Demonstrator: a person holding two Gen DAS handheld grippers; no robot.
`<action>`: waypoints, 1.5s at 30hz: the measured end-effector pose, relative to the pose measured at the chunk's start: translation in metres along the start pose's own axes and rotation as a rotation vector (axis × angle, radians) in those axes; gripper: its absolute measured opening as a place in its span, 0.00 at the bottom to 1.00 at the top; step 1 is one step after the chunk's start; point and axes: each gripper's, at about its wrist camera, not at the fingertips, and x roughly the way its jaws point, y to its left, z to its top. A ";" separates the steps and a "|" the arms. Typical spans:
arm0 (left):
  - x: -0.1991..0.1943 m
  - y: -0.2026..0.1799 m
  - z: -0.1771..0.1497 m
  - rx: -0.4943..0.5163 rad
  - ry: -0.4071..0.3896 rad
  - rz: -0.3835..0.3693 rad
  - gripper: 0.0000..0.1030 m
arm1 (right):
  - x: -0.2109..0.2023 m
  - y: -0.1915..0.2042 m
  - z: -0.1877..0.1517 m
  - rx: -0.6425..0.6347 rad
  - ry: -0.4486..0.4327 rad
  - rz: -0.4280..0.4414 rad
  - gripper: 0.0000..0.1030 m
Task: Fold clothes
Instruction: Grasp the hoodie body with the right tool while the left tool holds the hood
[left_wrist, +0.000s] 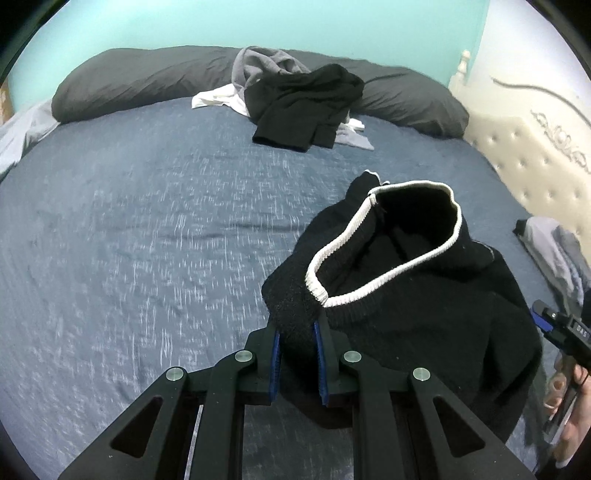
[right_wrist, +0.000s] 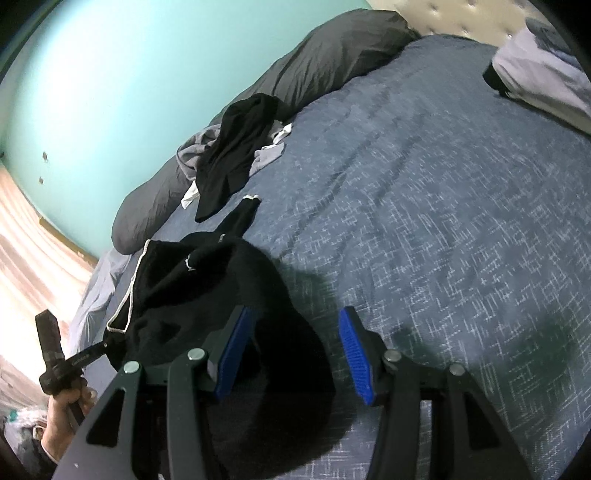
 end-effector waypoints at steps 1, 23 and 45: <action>-0.002 0.001 -0.004 -0.009 -0.010 -0.010 0.16 | 0.000 0.003 0.001 -0.008 -0.002 -0.001 0.50; 0.001 0.022 -0.032 -0.111 -0.050 -0.139 0.16 | 0.092 0.100 0.062 -0.341 0.213 -0.082 0.59; -0.032 0.006 -0.024 -0.103 -0.070 -0.118 0.56 | 0.106 0.118 0.022 -0.378 0.272 -0.035 0.15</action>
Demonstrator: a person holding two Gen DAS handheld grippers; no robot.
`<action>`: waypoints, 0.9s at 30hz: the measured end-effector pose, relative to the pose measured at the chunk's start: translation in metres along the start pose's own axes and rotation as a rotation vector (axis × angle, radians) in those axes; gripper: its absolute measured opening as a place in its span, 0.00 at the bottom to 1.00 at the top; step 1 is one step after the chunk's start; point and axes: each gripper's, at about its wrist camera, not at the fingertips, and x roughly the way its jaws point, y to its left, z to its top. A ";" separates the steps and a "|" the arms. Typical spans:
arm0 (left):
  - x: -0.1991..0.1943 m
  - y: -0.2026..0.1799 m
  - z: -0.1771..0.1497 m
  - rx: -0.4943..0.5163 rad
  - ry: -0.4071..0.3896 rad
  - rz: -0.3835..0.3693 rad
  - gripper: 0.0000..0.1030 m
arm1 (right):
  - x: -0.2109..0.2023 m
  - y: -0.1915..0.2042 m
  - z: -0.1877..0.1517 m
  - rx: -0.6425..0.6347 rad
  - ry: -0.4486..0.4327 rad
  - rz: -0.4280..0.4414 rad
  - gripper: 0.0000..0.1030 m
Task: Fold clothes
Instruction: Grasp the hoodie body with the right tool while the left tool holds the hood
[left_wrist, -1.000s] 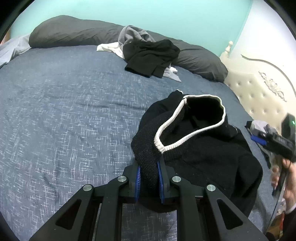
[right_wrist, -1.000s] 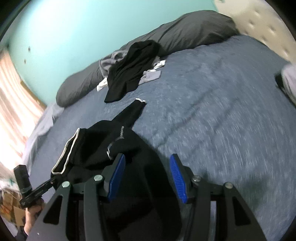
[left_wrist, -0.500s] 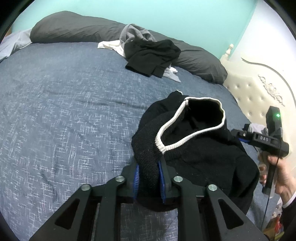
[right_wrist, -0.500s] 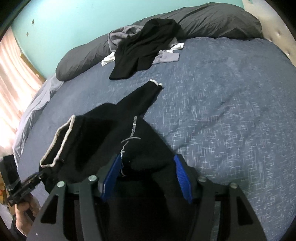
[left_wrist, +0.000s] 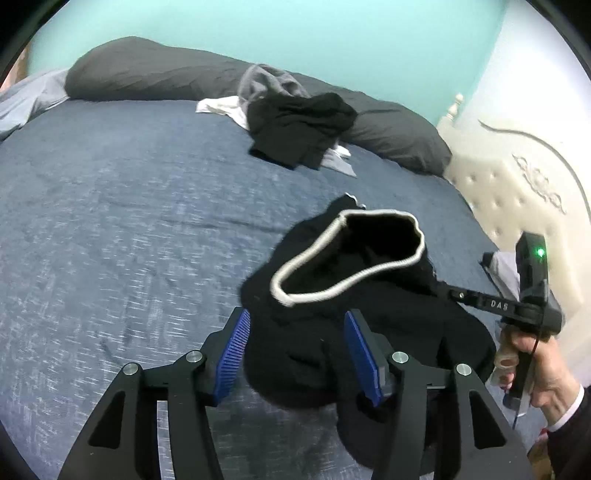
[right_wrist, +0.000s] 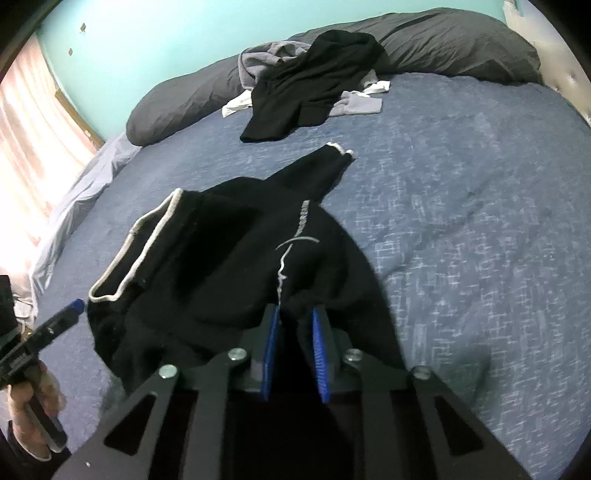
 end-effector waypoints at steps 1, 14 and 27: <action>0.003 0.000 -0.002 -0.004 0.010 -0.004 0.56 | 0.000 0.001 -0.001 0.002 0.001 0.007 0.14; 0.030 0.000 -0.010 -0.026 0.024 -0.008 0.71 | -0.008 0.007 -0.011 0.002 0.000 0.064 0.11; 0.070 0.001 -0.010 -0.067 0.079 -0.052 0.51 | -0.008 0.026 -0.023 -0.058 0.010 0.066 0.11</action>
